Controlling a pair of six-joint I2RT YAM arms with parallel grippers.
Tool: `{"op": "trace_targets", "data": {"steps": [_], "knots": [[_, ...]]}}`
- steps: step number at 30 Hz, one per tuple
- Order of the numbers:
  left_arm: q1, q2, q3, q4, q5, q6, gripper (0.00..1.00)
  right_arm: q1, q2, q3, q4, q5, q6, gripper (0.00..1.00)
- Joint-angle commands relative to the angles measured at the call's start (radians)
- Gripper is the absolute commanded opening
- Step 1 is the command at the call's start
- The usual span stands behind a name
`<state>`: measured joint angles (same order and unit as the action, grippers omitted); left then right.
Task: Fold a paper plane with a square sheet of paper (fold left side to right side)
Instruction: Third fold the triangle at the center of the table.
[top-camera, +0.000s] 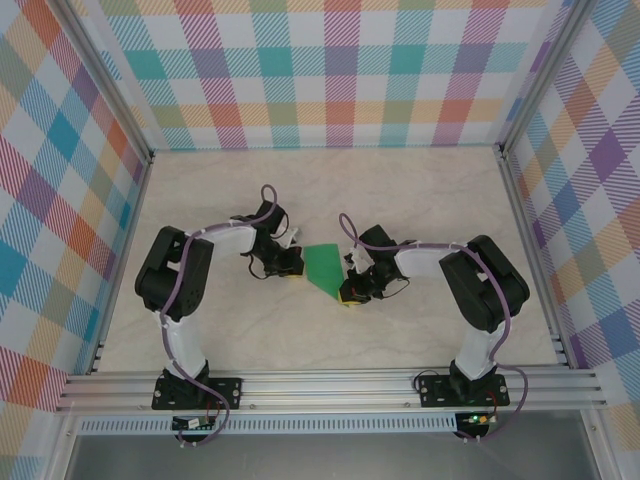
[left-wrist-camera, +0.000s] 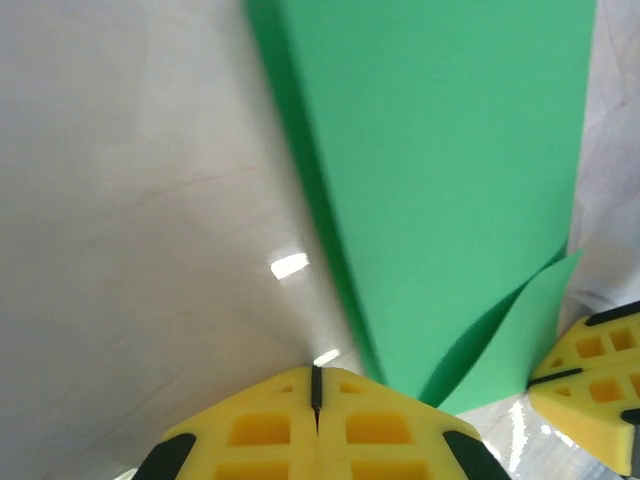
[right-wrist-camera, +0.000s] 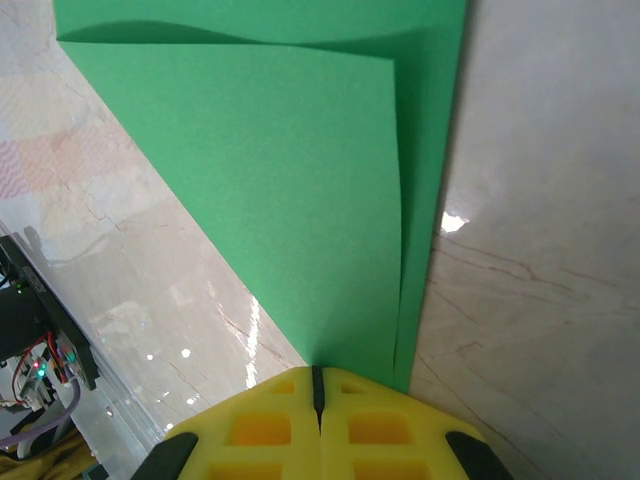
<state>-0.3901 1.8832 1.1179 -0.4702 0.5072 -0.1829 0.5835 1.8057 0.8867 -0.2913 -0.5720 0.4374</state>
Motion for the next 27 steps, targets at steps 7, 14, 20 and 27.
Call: {"op": "trace_targets", "data": {"steps": [7, 14, 20, 27], "knots": [[-0.043, -0.238, -0.123, 0.110, 0.077, -0.140, 0.00, 0.001, 0.031, -0.017, -0.139, 0.117, -0.004, 0.00], [-0.194, -0.101, -0.033, 0.141, 0.053, -0.171, 0.00, 0.001, 0.032, -0.019, -0.133, 0.118, 0.004, 0.00], [-0.217, 0.025, 0.029, 0.112, -0.016, -0.159, 0.00, 0.001, 0.029, -0.017, -0.135, 0.115, 0.005, 0.00], [-0.216, 0.078, 0.037, 0.057, -0.121, -0.143, 0.00, 0.001, 0.001, -0.030, -0.167, 0.110, -0.017, 0.00]]}}
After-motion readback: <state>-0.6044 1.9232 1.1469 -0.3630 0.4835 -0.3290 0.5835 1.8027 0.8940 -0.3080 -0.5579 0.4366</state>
